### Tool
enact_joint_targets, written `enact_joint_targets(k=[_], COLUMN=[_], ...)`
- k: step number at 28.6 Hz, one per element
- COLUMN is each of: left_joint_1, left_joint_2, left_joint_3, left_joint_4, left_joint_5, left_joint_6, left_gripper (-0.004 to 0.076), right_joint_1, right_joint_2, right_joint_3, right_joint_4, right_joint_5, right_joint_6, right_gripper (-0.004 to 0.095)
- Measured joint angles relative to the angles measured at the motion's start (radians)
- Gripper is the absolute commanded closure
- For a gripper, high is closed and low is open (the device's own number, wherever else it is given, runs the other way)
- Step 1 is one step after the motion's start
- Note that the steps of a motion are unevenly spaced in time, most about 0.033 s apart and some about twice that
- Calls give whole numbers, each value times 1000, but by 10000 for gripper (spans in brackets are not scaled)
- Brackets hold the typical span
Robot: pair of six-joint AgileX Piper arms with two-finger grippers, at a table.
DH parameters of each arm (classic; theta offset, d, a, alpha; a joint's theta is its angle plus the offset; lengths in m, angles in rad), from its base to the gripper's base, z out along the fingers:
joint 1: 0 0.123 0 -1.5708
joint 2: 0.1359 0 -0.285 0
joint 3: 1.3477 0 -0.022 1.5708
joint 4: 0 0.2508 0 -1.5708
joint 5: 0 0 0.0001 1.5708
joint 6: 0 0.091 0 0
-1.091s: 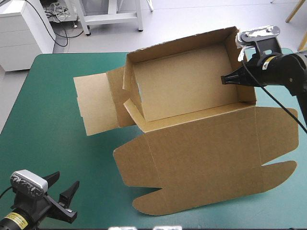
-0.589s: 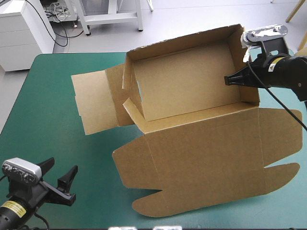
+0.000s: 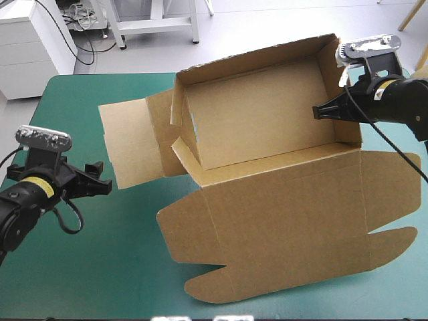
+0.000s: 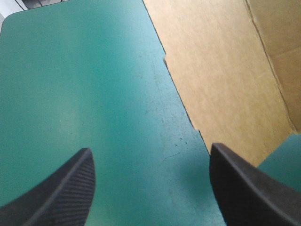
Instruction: Fold the box
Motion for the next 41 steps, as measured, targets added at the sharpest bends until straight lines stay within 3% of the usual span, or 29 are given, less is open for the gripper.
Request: enact_joint_targets(k=[4,8,10,13,25,31,41], left_joint_1=[0,32,104,255,733,754,662], left_joint_2=[93,169,191,213,472,650,895], left_joint_3=[-104,-195,-217,-225,-227,-227,-218], left_joint_4=[43,94,93,54,-603,-874,-1035], left_joint_5=[54,98,103,104,162,162,125], left_joint_6=[-1,-1,-1,28,518,730,877], left_gripper=[231,282,323,322,322,323,323], right_joint_1=[0,0,0,0,0,0,0], right_joint_2=[0,0,0,0,0,0,0], right_joint_3=[0,0,0,0,0,0,0], right_joint_4=[0,0,0,0,0,0,0], right_joint_5=[0,0,0,0,0,0,0], right_joint_6=[-5,-12,-14,-14,-15,-15,-15], right_gripper=[929,930,930,929,929,929,929])
